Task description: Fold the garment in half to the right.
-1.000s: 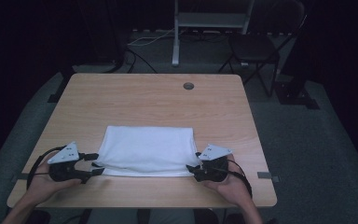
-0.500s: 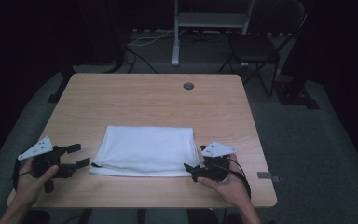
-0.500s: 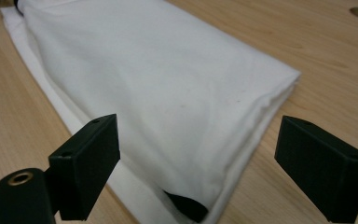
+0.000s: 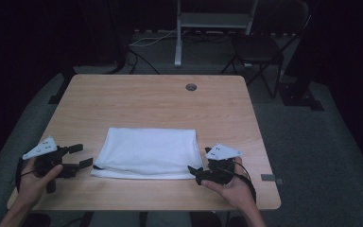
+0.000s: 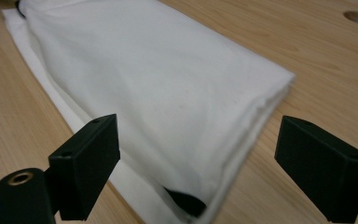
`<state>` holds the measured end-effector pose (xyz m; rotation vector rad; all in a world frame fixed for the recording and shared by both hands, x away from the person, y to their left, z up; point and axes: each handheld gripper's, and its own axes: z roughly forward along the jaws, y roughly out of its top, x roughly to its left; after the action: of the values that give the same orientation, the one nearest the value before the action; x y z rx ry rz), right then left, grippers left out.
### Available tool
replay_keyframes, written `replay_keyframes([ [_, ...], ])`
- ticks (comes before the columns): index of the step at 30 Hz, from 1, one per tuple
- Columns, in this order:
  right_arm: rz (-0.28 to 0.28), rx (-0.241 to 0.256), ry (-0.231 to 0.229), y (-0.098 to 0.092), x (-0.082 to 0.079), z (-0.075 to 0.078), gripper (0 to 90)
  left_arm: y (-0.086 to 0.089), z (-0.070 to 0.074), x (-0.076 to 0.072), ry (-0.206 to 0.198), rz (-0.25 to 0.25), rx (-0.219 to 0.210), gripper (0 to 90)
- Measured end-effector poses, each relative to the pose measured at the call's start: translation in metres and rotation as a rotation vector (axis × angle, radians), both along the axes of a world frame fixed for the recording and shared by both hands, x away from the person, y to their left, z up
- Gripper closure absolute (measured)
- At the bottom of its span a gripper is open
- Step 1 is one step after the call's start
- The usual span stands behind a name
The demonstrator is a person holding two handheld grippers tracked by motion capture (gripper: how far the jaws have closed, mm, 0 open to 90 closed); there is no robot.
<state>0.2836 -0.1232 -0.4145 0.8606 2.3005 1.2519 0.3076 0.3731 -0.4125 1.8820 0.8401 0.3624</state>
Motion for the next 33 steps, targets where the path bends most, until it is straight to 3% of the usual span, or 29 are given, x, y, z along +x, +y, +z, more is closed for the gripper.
replay_keyframes([
  [4, 0.069, -0.019, -0.016, 0.025, 0.008, 0.011, 13.3, -0.010, 0.009, 0.033, 0.010, -0.009, 0.020, 19.7],
  [7, 0.126, -0.021, -0.027, 0.048, 0.015, 0.017, 13.3, -0.023, 0.015, 0.063, 0.025, -0.027, 0.081, 19.8],
  [12, 0.197, -0.031, -0.015, 0.083, 0.024, 0.018, 13.3, -0.040, 0.017, 0.106, 0.090, -0.041, 0.164, 19.8],
  [16, 0.241, -0.038, -0.004, 0.103, 0.028, 0.017, 13.3, -0.052, 0.014, 0.130, 0.146, -0.069, 0.216, 20.1],
  [18, 0.252, -0.043, -0.002, 0.108, 0.029, 0.016, 13.3, -0.054, 0.010, 0.140, 0.163, -0.056, 0.229, 26.0],
  [20, 0.261, -0.048, 0.003, 0.113, 0.030, 0.015, 13.3, -0.054, 0.005, 0.148, 0.188, -0.052, 0.233, 26.4],
  [23, 0.274, -0.046, 0.005, 0.117, 0.030, 0.013, 13.3, -0.053, -0.003, 0.153, 0.205, -0.049, 0.226, 34.9],
  [25, 0.276, -0.049, 0.010, 0.118, 0.029, 0.012, 13.3, -0.053, -0.008, 0.152, 0.212, -0.059, 0.221, 40.5],
  [33, 0.279, -0.058, 0.010, 0.117, 0.028, 0.012, 13.3, -0.051, -0.017, 0.145, 0.234, -0.101, 0.218, 48.2],
])
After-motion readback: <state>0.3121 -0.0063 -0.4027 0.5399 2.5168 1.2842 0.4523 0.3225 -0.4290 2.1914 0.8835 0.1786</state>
